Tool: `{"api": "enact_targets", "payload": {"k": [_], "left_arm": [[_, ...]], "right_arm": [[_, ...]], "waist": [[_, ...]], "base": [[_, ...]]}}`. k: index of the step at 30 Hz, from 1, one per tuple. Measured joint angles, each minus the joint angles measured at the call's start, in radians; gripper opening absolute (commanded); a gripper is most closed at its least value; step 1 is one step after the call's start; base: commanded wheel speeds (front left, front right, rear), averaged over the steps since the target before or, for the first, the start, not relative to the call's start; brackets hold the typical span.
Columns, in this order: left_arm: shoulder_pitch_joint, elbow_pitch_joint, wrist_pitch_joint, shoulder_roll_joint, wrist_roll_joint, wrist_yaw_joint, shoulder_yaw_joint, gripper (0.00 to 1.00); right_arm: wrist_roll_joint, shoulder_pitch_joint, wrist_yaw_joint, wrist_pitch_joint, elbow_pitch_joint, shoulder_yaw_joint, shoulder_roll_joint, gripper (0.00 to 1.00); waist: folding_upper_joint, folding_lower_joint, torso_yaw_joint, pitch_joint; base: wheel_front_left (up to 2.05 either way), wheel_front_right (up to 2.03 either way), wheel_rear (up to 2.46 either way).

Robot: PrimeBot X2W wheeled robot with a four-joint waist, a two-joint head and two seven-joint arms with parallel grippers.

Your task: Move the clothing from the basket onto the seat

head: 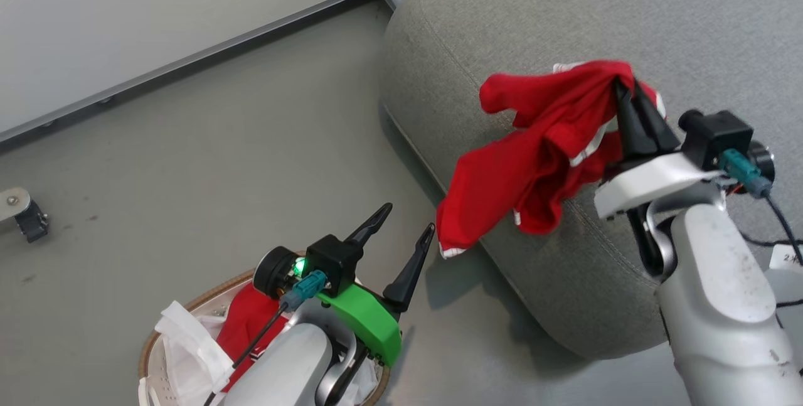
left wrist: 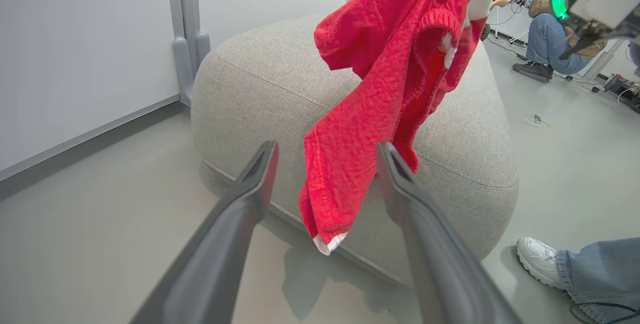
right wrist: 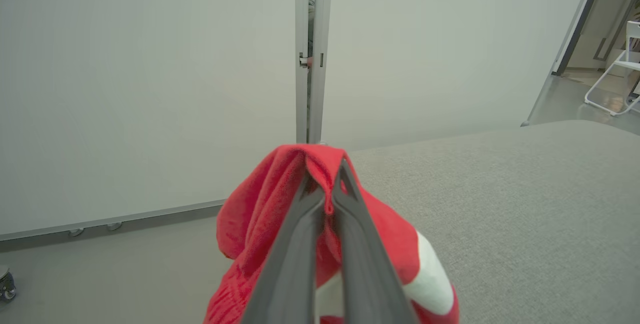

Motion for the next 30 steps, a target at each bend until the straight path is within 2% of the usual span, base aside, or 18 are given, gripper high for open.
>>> {"api": "enact_targets", "payload": {"k": [5,13,18,23,30], "left_arm": [[-0.024,0.001,0.0,0.012,0.021,0.0,-0.009,1.0],[-0.086,-0.03,0.0,0.039,0.061,0.0,0.002,1.0],[-0.133,-0.057,0.0,0.05,0.09,0.0,0.011,1.0],[-0.19,-0.077,0.0,0.064,0.116,0.011,0.013,1.0],[-0.239,-0.087,0.002,0.057,0.133,0.013,-0.002,1.0]], "right_arm": [[-0.043,-0.121,0.0,0.0,0.005,-0.055,-0.046,0.0],[-0.109,-0.385,0.0,0.001,0.049,-0.15,-0.192,0.0],[-0.158,-0.552,0.0,0.039,0.092,-0.204,-0.288,0.0],[-0.201,-0.683,0.0,0.061,0.217,-0.255,-0.343,0.0],[-0.294,-0.709,0.0,0.027,0.416,-0.327,-0.385,0.0]], "waist": [[0.0,0.0,0.032,0.034],[0.0,0.0,0.096,0.127],[0.0,0.0,0.134,0.208],[0.0,0.0001,0.173,0.312],[0.0,0.0002,0.225,0.422]], "base": [[0.0,0.0,0.0],[0.0,0.0,0.0],[0.0,0.0,0.0],[0.0,0.0,0.0],[0.0,0.0,0.0]]}}
